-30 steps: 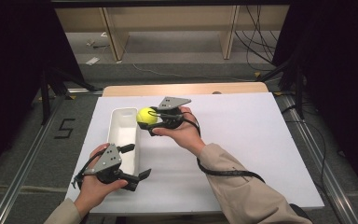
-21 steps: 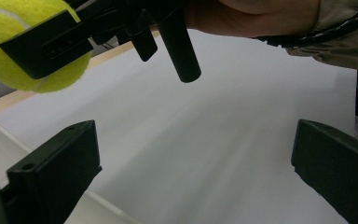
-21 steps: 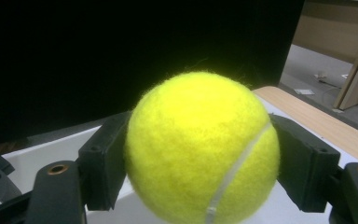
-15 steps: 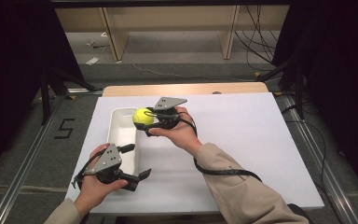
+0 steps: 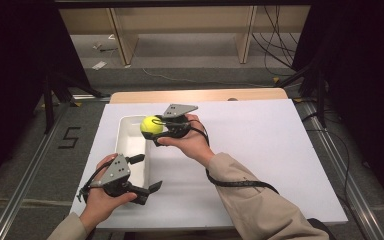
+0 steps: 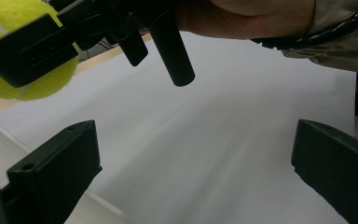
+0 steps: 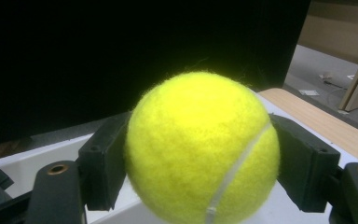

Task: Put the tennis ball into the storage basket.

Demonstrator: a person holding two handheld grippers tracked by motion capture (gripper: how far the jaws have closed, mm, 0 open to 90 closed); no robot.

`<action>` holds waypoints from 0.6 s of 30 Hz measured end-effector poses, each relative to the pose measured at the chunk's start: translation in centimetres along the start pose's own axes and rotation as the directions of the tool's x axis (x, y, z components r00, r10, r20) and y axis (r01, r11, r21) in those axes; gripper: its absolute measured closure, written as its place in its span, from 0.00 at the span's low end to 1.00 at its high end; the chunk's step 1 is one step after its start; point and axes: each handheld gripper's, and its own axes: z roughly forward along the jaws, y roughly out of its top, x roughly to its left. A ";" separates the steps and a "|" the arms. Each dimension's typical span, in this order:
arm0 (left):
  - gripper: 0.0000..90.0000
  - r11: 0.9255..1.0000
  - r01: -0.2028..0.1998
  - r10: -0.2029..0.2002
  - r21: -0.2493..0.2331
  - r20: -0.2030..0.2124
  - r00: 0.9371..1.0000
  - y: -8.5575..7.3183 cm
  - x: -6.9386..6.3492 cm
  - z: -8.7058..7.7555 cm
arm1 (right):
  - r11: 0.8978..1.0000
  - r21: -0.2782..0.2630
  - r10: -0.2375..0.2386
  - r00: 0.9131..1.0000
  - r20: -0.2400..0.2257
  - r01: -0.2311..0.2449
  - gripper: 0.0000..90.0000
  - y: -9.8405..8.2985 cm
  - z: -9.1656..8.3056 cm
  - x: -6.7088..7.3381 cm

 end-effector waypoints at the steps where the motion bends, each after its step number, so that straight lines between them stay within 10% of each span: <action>1: 0.01 1.000 0.000 0.000 0.000 0.000 1.000 0.0 0.0 0.0 | 1.000 0.000 -0.001 1.000 0.000 0.001 0.30 0.0 0.0 0.0; 18: 0.01 1.000 0.002 -0.002 -0.002 0.000 1.000 0.0 0.0 0.0 | 1.000 0.002 -0.005 1.000 -0.009 0.005 0.30 0.2 0.7 0.2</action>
